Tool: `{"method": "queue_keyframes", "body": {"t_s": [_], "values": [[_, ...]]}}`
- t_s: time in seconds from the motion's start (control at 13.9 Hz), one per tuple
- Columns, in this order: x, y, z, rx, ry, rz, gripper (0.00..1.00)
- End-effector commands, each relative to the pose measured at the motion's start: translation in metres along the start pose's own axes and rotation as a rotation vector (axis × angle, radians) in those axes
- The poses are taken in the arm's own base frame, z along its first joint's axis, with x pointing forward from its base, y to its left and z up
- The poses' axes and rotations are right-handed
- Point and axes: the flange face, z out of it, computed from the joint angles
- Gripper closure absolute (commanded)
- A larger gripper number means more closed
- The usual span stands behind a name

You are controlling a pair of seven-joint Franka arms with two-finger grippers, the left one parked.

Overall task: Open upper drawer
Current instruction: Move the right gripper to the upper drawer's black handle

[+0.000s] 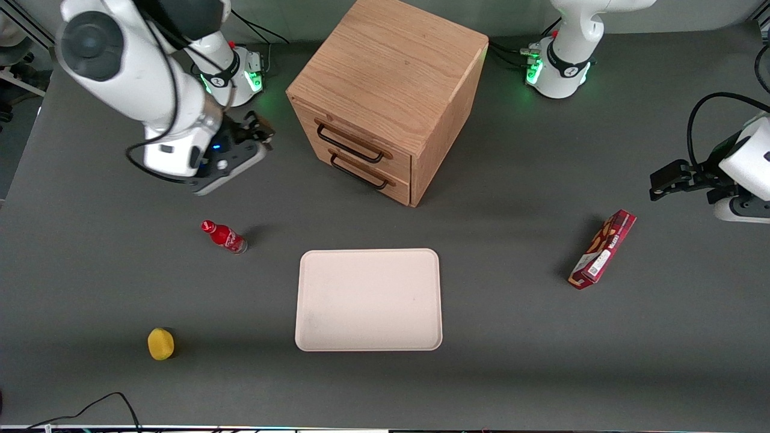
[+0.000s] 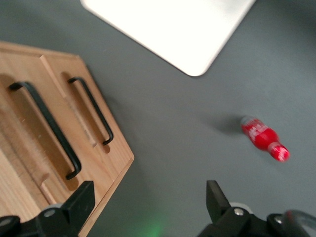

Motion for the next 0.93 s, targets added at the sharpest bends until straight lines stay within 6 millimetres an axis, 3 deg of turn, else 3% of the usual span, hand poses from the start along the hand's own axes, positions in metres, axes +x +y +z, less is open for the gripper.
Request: {"method": "queue_keyframes", "body": {"t_s": [0.0, 0.22, 0.36, 0.5, 0.86], "values": [[0.031, -0.013, 0.022, 0.084, 0.002, -0.139, 0.0], [0.048, -0.047, 0.037, 0.119, -0.013, -0.229, 0.0], [0.053, -0.057, 0.045, 0.124, -0.016, -0.246, 0.0], [0.059, -0.088, 0.059, 0.114, -0.009, -0.285, 0.0], [0.06, -0.108, 0.087, 0.086, -0.008, -0.312, 0.0]]}}
